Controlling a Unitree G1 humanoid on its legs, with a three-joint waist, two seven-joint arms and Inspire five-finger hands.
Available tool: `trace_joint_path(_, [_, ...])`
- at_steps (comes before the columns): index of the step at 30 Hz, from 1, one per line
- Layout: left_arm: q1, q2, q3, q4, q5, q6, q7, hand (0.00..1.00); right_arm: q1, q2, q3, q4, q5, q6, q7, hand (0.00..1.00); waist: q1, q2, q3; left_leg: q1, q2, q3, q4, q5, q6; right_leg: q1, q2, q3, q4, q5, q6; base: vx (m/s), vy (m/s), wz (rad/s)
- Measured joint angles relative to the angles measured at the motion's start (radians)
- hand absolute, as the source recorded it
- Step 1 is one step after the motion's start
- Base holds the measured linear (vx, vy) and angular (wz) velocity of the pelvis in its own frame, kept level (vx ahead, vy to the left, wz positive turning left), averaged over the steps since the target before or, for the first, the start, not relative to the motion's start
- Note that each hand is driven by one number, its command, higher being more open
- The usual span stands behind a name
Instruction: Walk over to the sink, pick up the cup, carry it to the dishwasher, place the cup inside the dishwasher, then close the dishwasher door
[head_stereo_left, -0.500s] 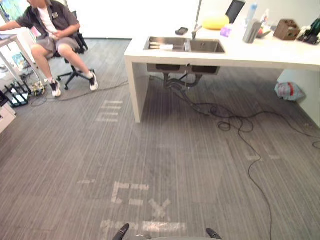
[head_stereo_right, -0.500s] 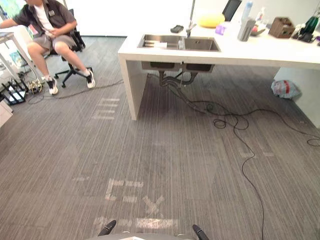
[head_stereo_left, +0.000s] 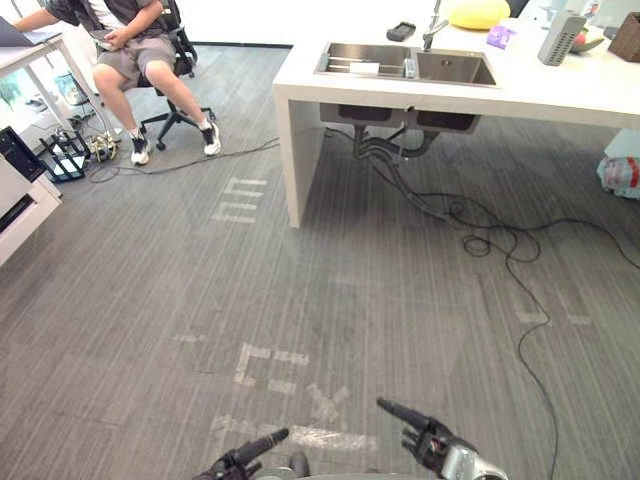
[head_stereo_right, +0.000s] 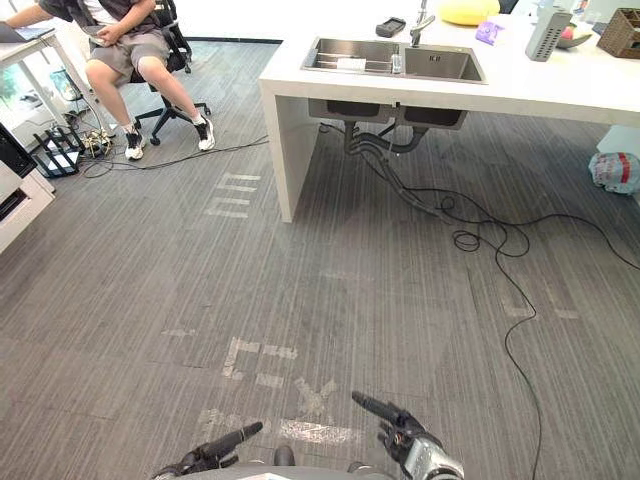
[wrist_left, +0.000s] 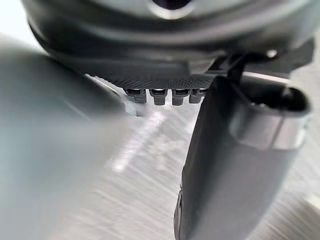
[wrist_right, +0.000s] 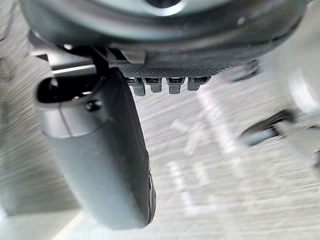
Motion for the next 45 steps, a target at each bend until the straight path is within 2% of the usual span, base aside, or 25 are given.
trace_joint_path(6, [-0.038, -0.030, -0.025, -0.034, 0.129, -0.065, 0.124, 1.00, 0.016, -0.007, 0.037, 0.001, 0.000, -0.015, 0.020, 1.00, -0.013, 0.000, 0.023, 0.017, -0.003, 0.001, -0.001, 0.000, 0.000, 0.013, -0.004, 0.004, 0.006, -0.002, 0.002, -0.03, 0.010, -0.02])
trace_joint_path(11, [-0.019, -0.034, -0.028, -0.042, 0.213, -0.090, 0.156, 1.00, 0.044, -0.006, 0.037, 0.002, 0.000, -0.015, 0.020, 1.00, -0.013, 0.000, 0.024, 0.021, -0.003, 0.010, -0.001, 0.000, 0.001, 0.014, -0.004, 0.013, 0.007, -0.002, 0.002, -0.01, 0.003, -0.04])
trace_joint_path(17, [0.033, -0.040, -0.035, -0.042, 0.222, -0.118, 0.128, 1.00, 0.071, -0.002, 0.032, 0.005, 0.000, -0.015, 0.015, 1.00, -0.013, 0.001, 0.025, 0.048, 0.002, 0.058, -0.001, -0.011, 0.002, 0.017, 0.001, 0.065, 0.011, 0.001, 0.003, -0.02, 0.012, -0.23])
trace_joint_path(20, [0.043, -0.034, -0.034, -0.013, 0.137, -0.086, 0.070, 1.00, 0.091, 0.009, -0.031, 0.010, 0.005, -0.006, 0.016, 1.00, -0.016, 0.002, 0.025, 0.060, 0.002, 0.070, -0.001, -0.019, 0.004, 0.016, 0.000, 0.081, 0.025, -0.003, 0.006, -0.02, 0.018, -0.18])
trace_joint_path(22, [0.040, -0.027, -0.030, 0.006, 0.101, -0.059, 0.049, 1.00, 0.093, 0.016, -0.069, 0.018, 0.013, 0.003, 0.018, 1.00, -0.023, 0.000, 0.031, 0.070, -0.002, 0.069, -0.001, -0.027, 0.007, 0.004, -0.011, 0.079, 0.077, -0.033, 0.018, -0.01, 0.025, 0.03])
trace_joint_path(23, [0.039, -0.026, -0.028, 0.018, 0.102, -0.057, 0.044, 1.00, 0.095, 0.016, -0.089, 0.025, 0.020, 0.005, 0.018, 1.00, -0.025, -0.008, 0.037, 0.081, -0.010, 0.069, -0.001, -0.032, 0.011, -0.014, -0.024, 0.080, 0.139, -0.067, 0.030, 0.00, 0.073, 0.05])
trace_joint_path(24, [0.032, -0.026, -0.028, 0.028, 0.103, -0.056, 0.038, 1.00, 0.100, 0.012, -0.101, 0.025, 0.075, 0.010, 0.017, 1.00, -0.025, -0.007, 0.042, 0.096, -0.019, 0.067, -0.001, -0.041, 0.024, -0.033, -0.043, 0.077, 0.215, -0.094, 0.060, 0.00, 0.085, 0.01])
trace_joint_path(25, [0.029, -0.027, -0.028, 0.030, 0.104, -0.056, 0.033, 1.00, 0.102, 0.010, -0.110, 0.024, 0.101, 0.013, 0.018, 1.00, -0.025, -0.004, 0.046, 0.105, -0.022, 0.069, -0.001, -0.047, 0.032, -0.050, -0.052, 0.075, 0.266, -0.105, 0.077, -0.01, 0.093, -0.07])
trace_joint_path(27, [0.020, -0.024, -0.028, 0.041, 0.107, -0.056, 0.023, 1.00, 0.102, 0.006, -0.123, 0.007, 0.126, -0.006, 0.024, 1.00, -0.026, -0.002, 0.058, 0.131, -0.026, 0.077, -0.001, -0.059, 0.049, -0.156, -0.084, 0.076, 0.526, -0.106, 0.092, -0.02, 0.091, -0.10])
trace_joint_path(28, [0.010, -0.016, -0.026, 0.047, 0.111, -0.055, 0.014, 1.00, 0.101, 0.008, -0.124, -0.004, 0.125, -0.024, 0.026, 1.00, -0.026, -0.013, 0.067, 0.145, -0.031, 0.075, 0.001, -0.065, 0.057, -0.228, -0.112, 0.069, 0.683, -0.075, 0.067, -0.01, 0.060, 0.02])
trace_joint_path(29, [0.004, -0.013, -0.025, 0.053, 0.116, -0.055, 0.009, 1.00, 0.103, 0.009, -0.124, -0.006, 0.125, -0.029, 0.026, 1.00, -0.026, -0.014, 0.069, 0.154, -0.031, 0.070, 0.004, -0.069, 0.063, -0.256, -0.124, 0.063, 0.750, -0.058, 0.045, 0.04, 0.067, 0.22])
trace_joint_path(30, [-0.012, -0.008, -0.022, 0.065, 0.117, -0.054, 0.008, 1.00, 0.112, 0.011, -0.116, -0.007, 0.125, -0.044, 0.020, 1.00, -0.028, -0.020, 0.075, 0.160, -0.027, 0.055, 0.024, -0.084, 0.071, -0.317, -0.143, 0.055, 0.870, -0.057, 0.037, 0.06, 0.035, 0.26])
trace_joint_path(31, [-0.014, -0.009, -0.018, 0.064, 0.116, -0.055, 0.008, 1.00, 0.113, 0.011, -0.113, -0.010, 0.125, -0.048, 0.018, 1.00, -0.028, -0.019, 0.079, 0.158, -0.021, 0.051, 0.038, -0.092, 0.072, -0.339, -0.143, 0.055, 0.892, -0.059, 0.038, 0.10, 0.047, 0.29])
trace_joint_path(33, [-0.026, -0.007, -0.020, 0.064, 0.113, -0.053, 0.008, 1.00, 0.107, 0.008, -0.093, -0.019, 0.127, -0.055, 0.008, 1.00, -0.030, -0.018, 0.102, 0.168, -0.008, 0.030, 0.072, -0.116, 0.072, -0.356, -0.141, 0.037, 0.852, -0.073, 0.043, 0.14, 0.018, 0.27])
trace_joint_path(35, [-0.034, -0.003, -0.030, 0.061, 0.101, -0.047, 0.008, 1.00, 0.102, 0.006, -0.074, -0.018, 0.128, -0.057, -0.006, 1.00, -0.030, -0.018, 0.104, 0.160, 0.001, 0.013, 0.105, -0.135, 0.074, -0.353, -0.129, 0.017, 0.713, -0.072, 0.045, 0.18, -0.026, 0.30])
trace_joint_path(37, [-0.052, 0.001, -0.036, 0.050, 0.070, -0.035, 0.007, 1.00, 0.089, 0.003, -0.061, -0.016, 0.128, -0.056, -0.012, 1.00, -0.030, -0.020, 0.124, 0.160, 0.008, -0.001, 0.140, -0.153, 0.058, -0.348, -0.104, 0.017, 0.537, -0.061, 0.054, 0.23, -0.073, 0.24])
trace_joint_path(39, [-0.055, 0.002, -0.038, -0.007, 0.032, -0.019, 0.008, 1.00, 0.074, 0.001, -0.045, -0.018, 0.130, -0.056, -0.012, 1.00, -0.035, -0.025, 0.144, 0.159, 0.025, -0.020, 0.193, -0.195, 0.034, -0.346, -0.080, 0.020, 0.340, -0.019, 0.052, 0.25, -0.117, 0.27])
trace_joint_path(41, [-0.057, 0.002, -0.039, -0.036, 0.023, -0.010, 0.007, 1.00, 0.073, 0.002, -0.045, -0.018, 0.130, -0.053, -0.010, 1.00, -0.045, -0.026, 0.146, 0.163, 0.041, -0.045, 0.228, -0.232, 0.006, -0.335, -0.079, 0.020, 0.289, 0.004, 0.052, 0.26, -0.210, 0.37])
trace_joint_path(42, [-0.056, 0.008, -0.039, -0.050, 0.023, 0.001, 0.007, 1.00, 0.078, 0.006, -0.047, -0.018, 0.130, -0.045, -0.007, 1.00, -0.048, -0.042, 0.142, 0.178, 0.040, -0.059, 0.243, -0.264, -0.019, -0.306, -0.089, 0.019, 0.264, 0.012, 0.053, 0.33, -0.293, 0.33])
trace_joint_path(43, [-0.054, 0.015, -0.039, -0.051, 0.023, 0.006, 0.006, 1.00, 0.085, 0.011, -0.047, -0.018, 0.130, -0.040, -0.003, 1.00, -0.044, -0.058, 0.135, 0.188, 0.033, -0.064, 0.250, -0.281, -0.031, -0.283, -0.099, 0.018, 0.244, 0.009, 0.056, 0.29, -0.290, 0.04])
trace_joint_path(44, [-0.053, 0.017, -0.037, -0.048, 0.023, 0.014, 0.009, 1.00, 0.087, 0.013, -0.051, -0.017, 0.129, -0.033, 0.000, 1.00, -0.034, -0.069, 0.134, 0.211, 0.036, -0.062, 0.272, -0.322, -0.054, -0.266, -0.108, 0.015, 0.246, 0.080, 0.042, 0.28, -0.315, -0.02])
trace_joint_path(45, [-0.053, 0.008, -0.038, -0.046, 0.026, 0.030, 0.008, 1.00, 0.090, 0.010, -0.056, -0.017, 0.130, -0.029, 0.003, 1.00, -0.042, -0.055, 0.133, 0.224, 0.069, -0.066, 0.283, -0.357, -0.072, -0.274, -0.085, 0.007, 0.299, 0.086, 0.036, 0.28, -0.316, 0.01])
